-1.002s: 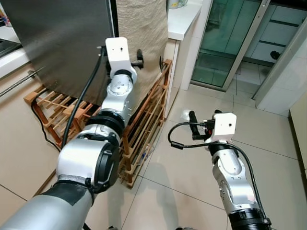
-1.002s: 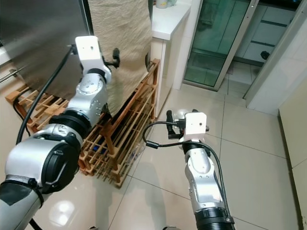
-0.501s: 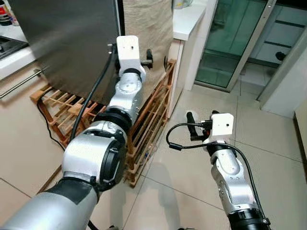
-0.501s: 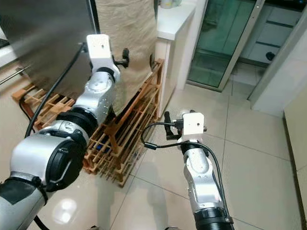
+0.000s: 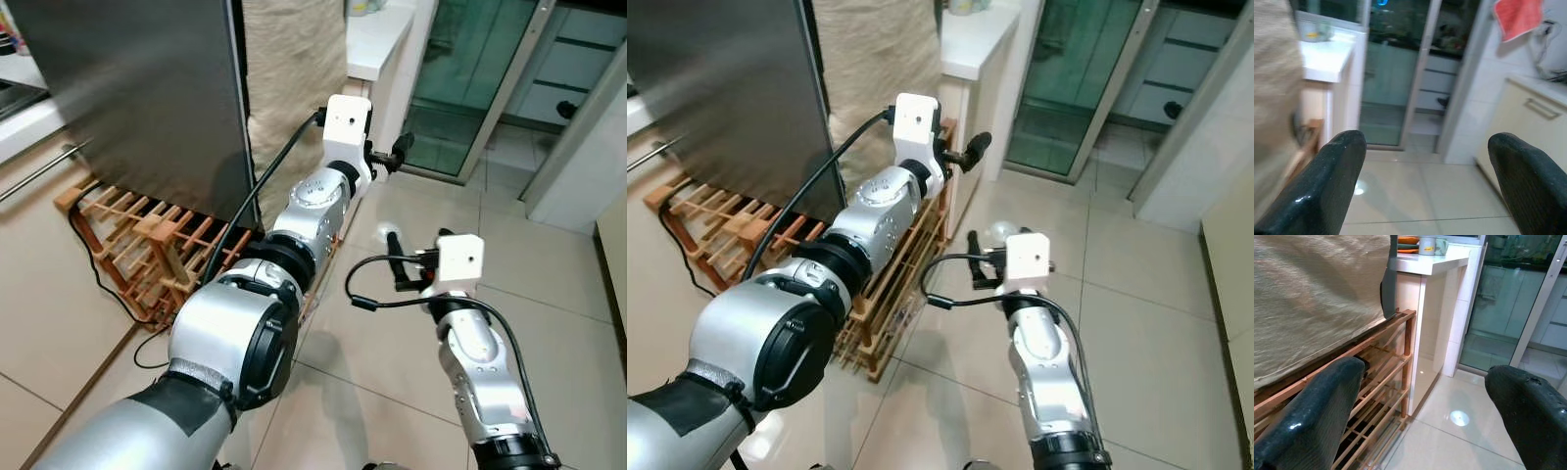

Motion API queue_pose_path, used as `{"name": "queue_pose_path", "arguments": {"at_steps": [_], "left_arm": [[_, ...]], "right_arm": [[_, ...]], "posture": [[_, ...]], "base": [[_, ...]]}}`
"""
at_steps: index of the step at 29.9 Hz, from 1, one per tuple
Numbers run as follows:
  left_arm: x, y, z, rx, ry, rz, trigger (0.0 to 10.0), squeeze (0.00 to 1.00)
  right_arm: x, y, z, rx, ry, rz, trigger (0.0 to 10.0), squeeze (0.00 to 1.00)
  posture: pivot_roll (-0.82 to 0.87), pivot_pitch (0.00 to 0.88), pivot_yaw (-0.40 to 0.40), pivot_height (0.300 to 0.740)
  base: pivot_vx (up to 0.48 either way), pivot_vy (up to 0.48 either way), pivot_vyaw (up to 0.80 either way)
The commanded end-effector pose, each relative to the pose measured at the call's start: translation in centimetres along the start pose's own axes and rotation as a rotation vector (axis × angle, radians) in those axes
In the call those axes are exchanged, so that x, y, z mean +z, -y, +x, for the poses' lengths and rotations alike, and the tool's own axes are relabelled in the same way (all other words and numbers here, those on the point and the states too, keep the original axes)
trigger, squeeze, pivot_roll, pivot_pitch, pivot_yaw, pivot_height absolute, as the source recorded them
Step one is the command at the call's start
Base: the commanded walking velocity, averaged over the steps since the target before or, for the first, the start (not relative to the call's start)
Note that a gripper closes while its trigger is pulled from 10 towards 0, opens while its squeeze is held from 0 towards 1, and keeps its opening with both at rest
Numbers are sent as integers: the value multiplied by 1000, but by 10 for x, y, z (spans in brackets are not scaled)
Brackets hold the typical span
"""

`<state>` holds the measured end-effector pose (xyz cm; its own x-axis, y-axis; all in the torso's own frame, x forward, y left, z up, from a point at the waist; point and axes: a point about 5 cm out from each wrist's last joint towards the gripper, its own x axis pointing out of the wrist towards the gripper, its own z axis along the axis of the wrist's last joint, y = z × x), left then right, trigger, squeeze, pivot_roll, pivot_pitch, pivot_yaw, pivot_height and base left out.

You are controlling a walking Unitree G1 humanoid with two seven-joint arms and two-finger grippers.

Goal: Restocking fridge

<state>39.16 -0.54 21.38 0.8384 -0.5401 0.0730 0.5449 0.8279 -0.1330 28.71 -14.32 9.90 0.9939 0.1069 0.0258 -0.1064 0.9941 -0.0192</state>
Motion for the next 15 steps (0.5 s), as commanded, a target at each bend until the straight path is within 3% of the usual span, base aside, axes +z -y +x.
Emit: {"name": "queue_pose_path", "arguments": {"at_steps": [1,3,8,9,10,11,12,13,14,15], "left_arm": [[18,26,6,-126,106,10,10000,0],[22,21,3,-142,156,40,10000,0],[14,-32,-30,-49,269,78,10000,0],[14,-32,-30,-49,269,78,10000,0],[8,-48,-46,5,283,116,10000,0],[-2,-69,-75,100,290,145,10000,0],[-2,-69,-75,100,290,145,10000,0],[-8,-90,-109,237,291,127,10000,0],[-10,-99,-125,306,294,121,10000,0],[-10,-99,-125,306,294,121,10000,0]], "right_arm": [[7,-2,3,9,15,1,10000,914],[10,-1,5,3,26,5,10000,914],[18,0,7,-18,66,17,10000,914],[18,0,7,-18,66,17,10000,914],[20,0,8,-21,75,22,10000,914],[23,0,8,-28,90,30,10000,914],[23,0,8,-28,90,30,10000,914],[25,1,10,-30,101,39,10000,918],[25,2,11,-30,102,41,10000,918],[25,2,11,-30,102,41,10000,918]], "posture": [[-143,0,3,740],[-140,0,1,740],[-72,0,-9,740],[-72,0,-9,740],[-41,0,-20,740],[22,0,-54,740],[22,0,-54,740],[69,0,-78,740],[113,0,-96,740],[113,0,-96,740]], "base": [[0,0,0],[0,0,0],[0,0,0],[0,0,0],[0,0,0],[0,0,0],[0,0,0],[0,0,0],[0,0,0],[0,0,0]]}}
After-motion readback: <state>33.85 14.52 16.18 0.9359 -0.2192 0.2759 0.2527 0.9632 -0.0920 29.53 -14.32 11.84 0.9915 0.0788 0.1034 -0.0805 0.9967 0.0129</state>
